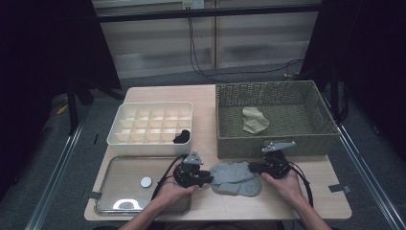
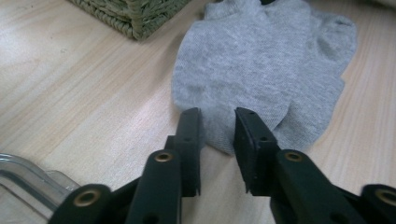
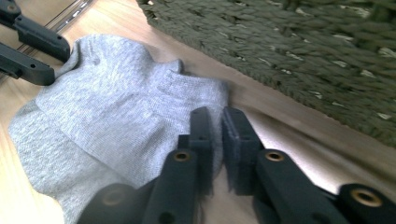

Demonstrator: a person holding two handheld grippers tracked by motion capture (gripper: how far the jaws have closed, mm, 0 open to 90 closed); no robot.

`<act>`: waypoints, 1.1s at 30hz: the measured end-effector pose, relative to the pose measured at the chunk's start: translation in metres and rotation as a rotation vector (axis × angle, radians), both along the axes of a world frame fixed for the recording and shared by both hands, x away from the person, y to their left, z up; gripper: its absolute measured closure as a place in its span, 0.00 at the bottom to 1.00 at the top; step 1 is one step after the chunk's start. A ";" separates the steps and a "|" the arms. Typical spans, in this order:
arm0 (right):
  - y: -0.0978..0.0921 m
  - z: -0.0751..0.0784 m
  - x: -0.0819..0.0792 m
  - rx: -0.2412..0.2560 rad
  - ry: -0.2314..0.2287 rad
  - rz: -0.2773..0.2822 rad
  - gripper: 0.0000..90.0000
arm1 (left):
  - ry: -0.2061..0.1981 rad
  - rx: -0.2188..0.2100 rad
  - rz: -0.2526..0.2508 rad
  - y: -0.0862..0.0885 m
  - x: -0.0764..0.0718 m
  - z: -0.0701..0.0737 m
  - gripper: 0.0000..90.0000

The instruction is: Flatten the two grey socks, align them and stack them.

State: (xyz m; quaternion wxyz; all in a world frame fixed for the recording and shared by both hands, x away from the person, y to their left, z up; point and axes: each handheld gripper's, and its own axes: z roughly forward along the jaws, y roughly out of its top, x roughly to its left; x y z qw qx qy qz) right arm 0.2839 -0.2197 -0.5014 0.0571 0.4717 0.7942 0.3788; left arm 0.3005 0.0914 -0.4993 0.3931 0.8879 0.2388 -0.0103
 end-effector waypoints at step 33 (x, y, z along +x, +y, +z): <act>-0.021 0.030 -0.058 0.146 -0.032 -0.050 0.98 | 0.055 -0.141 -0.042 0.010 -0.008 0.026 1.00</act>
